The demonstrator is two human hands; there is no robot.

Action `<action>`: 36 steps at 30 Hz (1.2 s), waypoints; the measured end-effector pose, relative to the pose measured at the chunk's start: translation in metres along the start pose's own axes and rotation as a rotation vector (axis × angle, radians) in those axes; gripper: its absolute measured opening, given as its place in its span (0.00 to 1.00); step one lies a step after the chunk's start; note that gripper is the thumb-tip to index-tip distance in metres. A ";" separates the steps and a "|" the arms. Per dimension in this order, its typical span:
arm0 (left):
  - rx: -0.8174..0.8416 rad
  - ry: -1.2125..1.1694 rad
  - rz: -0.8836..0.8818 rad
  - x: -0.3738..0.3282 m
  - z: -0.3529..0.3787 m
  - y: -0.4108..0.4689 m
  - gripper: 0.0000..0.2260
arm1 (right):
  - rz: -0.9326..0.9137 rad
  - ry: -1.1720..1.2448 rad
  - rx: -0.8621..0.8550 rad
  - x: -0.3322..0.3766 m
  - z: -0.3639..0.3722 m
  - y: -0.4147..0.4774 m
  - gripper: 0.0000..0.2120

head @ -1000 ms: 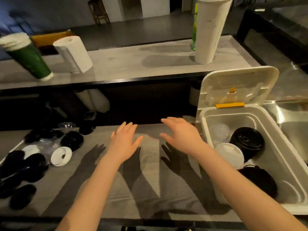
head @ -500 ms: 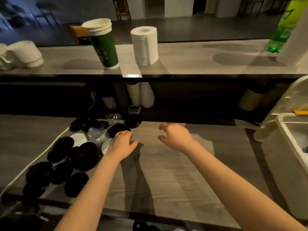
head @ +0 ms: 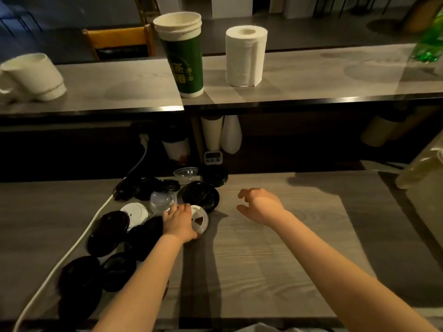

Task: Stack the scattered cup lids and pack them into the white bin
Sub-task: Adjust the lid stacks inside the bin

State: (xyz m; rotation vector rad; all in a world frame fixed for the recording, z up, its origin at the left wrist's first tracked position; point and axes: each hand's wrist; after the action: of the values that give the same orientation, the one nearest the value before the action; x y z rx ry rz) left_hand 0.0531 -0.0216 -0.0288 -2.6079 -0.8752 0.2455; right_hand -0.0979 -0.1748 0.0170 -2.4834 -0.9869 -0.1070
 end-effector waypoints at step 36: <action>-0.096 -0.078 0.025 -0.005 -0.011 0.079 0.31 | 0.224 1.062 -0.221 -0.021 0.004 0.031 0.17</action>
State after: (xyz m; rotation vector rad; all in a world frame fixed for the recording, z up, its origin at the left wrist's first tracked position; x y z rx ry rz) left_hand 0.0950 -0.0858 -0.0501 -2.7154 -0.9023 0.3210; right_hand -0.0926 -0.2061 -0.0033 -2.1673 -0.2359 -1.3403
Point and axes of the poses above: each hand's wrist, its own y-axis towards the middle knuckle, its own z-axis out of the palm, x = y × z, and after that the axes turned 6 degrees about z, right-handed
